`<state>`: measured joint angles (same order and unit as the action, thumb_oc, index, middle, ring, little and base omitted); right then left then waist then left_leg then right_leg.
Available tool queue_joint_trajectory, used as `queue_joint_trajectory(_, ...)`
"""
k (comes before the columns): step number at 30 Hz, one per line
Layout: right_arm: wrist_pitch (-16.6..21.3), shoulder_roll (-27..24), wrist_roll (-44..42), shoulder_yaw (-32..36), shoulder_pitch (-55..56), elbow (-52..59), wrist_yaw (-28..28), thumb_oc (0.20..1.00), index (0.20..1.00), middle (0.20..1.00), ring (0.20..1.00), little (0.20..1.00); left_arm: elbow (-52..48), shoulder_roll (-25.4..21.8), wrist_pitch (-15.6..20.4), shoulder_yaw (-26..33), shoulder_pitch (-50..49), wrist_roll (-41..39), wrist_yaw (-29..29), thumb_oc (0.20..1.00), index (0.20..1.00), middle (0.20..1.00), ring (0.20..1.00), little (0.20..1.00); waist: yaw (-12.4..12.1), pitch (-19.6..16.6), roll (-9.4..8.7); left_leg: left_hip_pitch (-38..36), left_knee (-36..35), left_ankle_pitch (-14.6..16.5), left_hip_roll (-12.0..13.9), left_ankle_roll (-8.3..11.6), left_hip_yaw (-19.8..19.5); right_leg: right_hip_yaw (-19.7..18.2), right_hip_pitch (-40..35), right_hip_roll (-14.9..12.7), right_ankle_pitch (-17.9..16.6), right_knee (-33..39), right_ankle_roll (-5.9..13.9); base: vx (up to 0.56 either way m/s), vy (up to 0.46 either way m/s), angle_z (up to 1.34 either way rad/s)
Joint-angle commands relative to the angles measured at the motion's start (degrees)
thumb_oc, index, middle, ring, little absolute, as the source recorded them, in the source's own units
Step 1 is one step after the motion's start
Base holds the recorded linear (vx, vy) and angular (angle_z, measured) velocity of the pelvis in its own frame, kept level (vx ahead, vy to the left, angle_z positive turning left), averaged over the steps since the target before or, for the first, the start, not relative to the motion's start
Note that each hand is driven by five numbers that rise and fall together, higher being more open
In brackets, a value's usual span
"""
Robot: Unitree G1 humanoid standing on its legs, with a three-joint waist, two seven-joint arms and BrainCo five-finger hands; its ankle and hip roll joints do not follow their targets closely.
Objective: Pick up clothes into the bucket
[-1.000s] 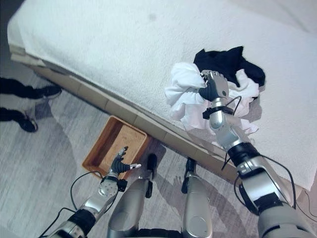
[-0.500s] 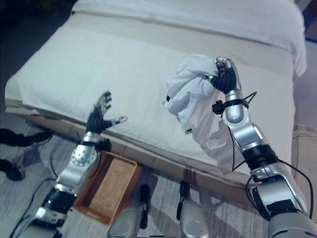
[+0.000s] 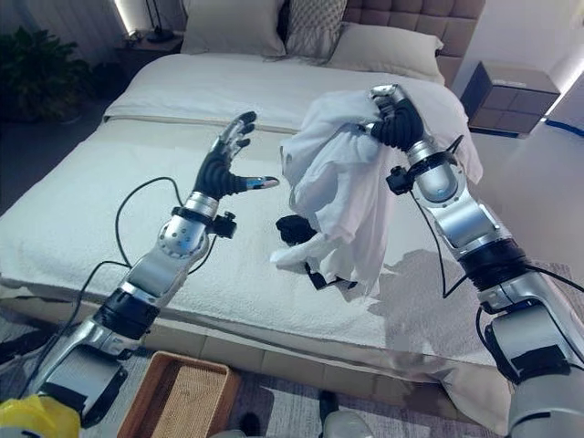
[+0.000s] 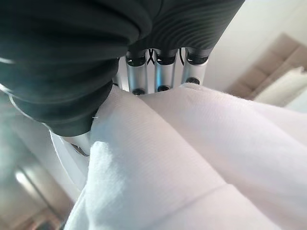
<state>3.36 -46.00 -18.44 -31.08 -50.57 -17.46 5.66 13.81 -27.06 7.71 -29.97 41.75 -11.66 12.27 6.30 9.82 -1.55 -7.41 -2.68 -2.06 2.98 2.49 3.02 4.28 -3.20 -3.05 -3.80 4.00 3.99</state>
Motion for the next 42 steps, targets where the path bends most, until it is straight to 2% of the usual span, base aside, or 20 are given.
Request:
queue_joint_trajectory(1,3.67,-0.84,-8.27,-0.47,-6.98,3.90,-1.71,0.200,0.200,0.200,0.200,0.200,5.16,0.59,0.49,-2.80,5.23,5.32,-0.55,1.000,1.000,1.000,1.000,1.000,-0.24,-5.42,-2.65,3.32,5.36,5.24,-0.17,2.15,-0.44,1.41,-0.51,-2.93,6.13,-5.47,3.48,0.00,0.000,0.00)
queue_joint_trajectory(6,3.65,-0.35,-13.55,-1.47,-5.75,6.99,-4.46,0.200,0.200,0.200,0.200,0.200,9.41,4.22,-0.19,-5.78,7.46,4.49,-2.14,1.000,1.000,1.000,1.000,1.000,0.21,-5.62,-2.37,2.87,4.92,5.00,-0.24,2.22,-0.77,1.94,-1.41,-3.13,6.22,-5.13,3.43,0.00,0.000,0.00)
queue_joint_trajectory(15,3.30,0.18,-19.33,-3.14,-4.69,10.72,-6.80,0.200,0.200,0.200,0.200,0.200,12.30,9.96,-1.27,-10.51,8.56,-6.86,-6.68,1.000,1.000,1.000,1.000,1.000,0.55,-5.56,-2.05,3.01,4.37,4.40,-0.46,2.26,-1.64,2.76,-1.75,-3.45,5.99,-4.93,3.43,0.00,0.006,0.03)
queue_joint_trajectory(16,3.09,0.50,-19.71,-3.46,-4.50,10.65,-6.69,0.200,0.200,0.200,0.200,0.200,13.07,10.89,-1.70,-11.62,9.03,-9.45,-7.41,0.947,0.947,0.947,0.947,0.947,0.55,-5.39,-1.97,3.11,4.41,4.30,-0.58,2.22,-1.96,2.94,-1.74,-3.55,5.97,-5.03,3.47,-0.01,0.010,0.06)
queue_joint_trajectory(17,3.17,0.61,-19.58,-3.49,-4.53,10.66,-6.57,0.200,0.200,0.200,0.200,0.200,12.88,10.96,-1.80,-12.22,9.18,-10.77,-8.16,0.561,0.561,0.561,0.561,0.561,0.57,-5.37,-1.93,3.08,4.44,4.31,-0.60,2.21,-2.01,2.99,-1.83,-3.63,5.94,-5.00,3.48,-0.01,0.010,0.08)
queue_joint_trajectory(18,3.09,0.77,-19.53,-3.47,-4.61,10.70,-6.26,0.200,0.200,0.200,0.200,0.200,12.68,10.70,-1.78,-12.80,9.46,-12.14,-8.83,0.307,0.307,0.307,0.307,0.307,0.55,-5.39,-1.86,3.10,4.48,4.31,-0.65,2.21,-2.04,3.05,-1.89,-3.70,5.90,-4.97,3.52,0.00,0.006,0.06)
queue_joint_trajectory(19,3.20,0.88,-19.45,-3.42,-4.59,10.54,-6.18,0.200,0.200,0.200,0.200,0.200,13.06,10.71,-1.97,-13.07,9.54,-12.52,-8.97,0.200,0.200,0.200,0.200,0.200,0.55,-5.38,-1.85,3.11,4.48,4.30,-0.66,2.21,-2.06,3.09,-1.90,-3.74,5.87,-4.95,3.54,-0.01,0.008,0.04)
queue_joint_trajectory(24,3.44,1.10,-15.85,-2.40,-4.64,8.92,-4.55,0.200,0.200,0.200,0.200,0.200,12.79,9.28,-2.13,-13.70,10.17,-13.01,-9.56,0.200,0.200,0.200,0.200,0.200,0.39,-5.36,-1.68,3.43,4.61,4.33,-0.92,2.15,-2.32,3.37,-1.81,-3.84,5.70,-4.73,3.59,0.00,0.000,0.02)
queue_joint_trajectory(28,3.37,1.73,-12.82,0.38,-2.48,6.62,-2.89,0.200,0.200,0.200,0.200,0.200,13.30,8.34,-2.04,-12.70,9.69,-10.13,-8.82,0.200,0.200,0.200,0.200,0.200,0.21,-5.06,-1.58,3.72,4.92,4.40,-1.25,2.00,-2.68,3.36,-1.78,-4.02,5.83,-5.09,3.56,0.00,0.000,0.00)
queue_joint_trajectory(34,3.32,1.39,-8.91,7.38,3.32,5.01,-0.33,0.200,0.200,0.200,0.200,0.200,10.40,2.99,-1.48,-8.23,9.38,-6.08,-6.71,0.200,0.200,0.200,0.200,0.200,-0.21,-4.77,-1.09,4.20,5.42,4.70,-1.72,1.74,-3.40,3.52,-1.70,-4.25,6.15,-5.46,3.48,0.00,-0.002,0.02)
queue_joint_trajectory(35,3.21,1.44,-8.58,8.57,4.30,5.22,-0.18,0.219,0.219,0.219,0.219,0.219,9.60,2.06,-1.43,-7.70,9.12,-5.96,-6.60,0.200,0.200,0.200,0.200,0.200,-0.26,-4.73,-1.04,4.30,5.50,4.72,-1.79,1.72,-3.50,3.59,-1.66,-4.28,6.19,-5.54,3.49,0.00,-0.003,0.08)
queue_joint_trajectory(38,3.18,1.87,-7.77,12.14,7.34,5.53,0.95,0.586,0.586,0.586,0.586,0.586,7.76,-0.61,-0.88,-4.82,8.23,-7.12,-5.60,0.200,0.200,0.200,0.200,0.200,-0.49,-4.62,-0.57,4.39,5.60,4.78,-2.01,1.63,-3.81,3.73,-1.66,-4.39,6.37,-5.68,3.49,0.00,-0.004,0.11)
queue_joint_trajectory(39,3.12,2.00,-7.42,13.53,8.51,5.78,1.44,1.000,1.000,1.000,1.000,1.000,6.46,-1.55,-0.65,-3.80,7.77,-8.08,-5.28,0.200,0.200,0.200,0.200,0.200,-0.54,-4.65,-0.43,4.38,5.61,4.83,-2.07,1.60,-3.94,3.77,-1.68,-4.43,6.39,-5.70,3.49,0.01,-0.006,0.11)
queue_joint_trajectory(42,3.66,4.10,-7.48,17.58,11.86,6.18,3.32,1.000,1.000,1.000,1.000,1.000,4.87,-3.09,-0.03,-1.24,6.67,-10.98,-4.58,0.200,0.200,0.200,0.200,0.200,-0.57,-4.68,0.05,4.34,5.57,4.90,-2.18,1.46,-4.04,3.80,-1.72,-4.51,6.52,-5.73,3.47,0.00,-0.001,0.02)
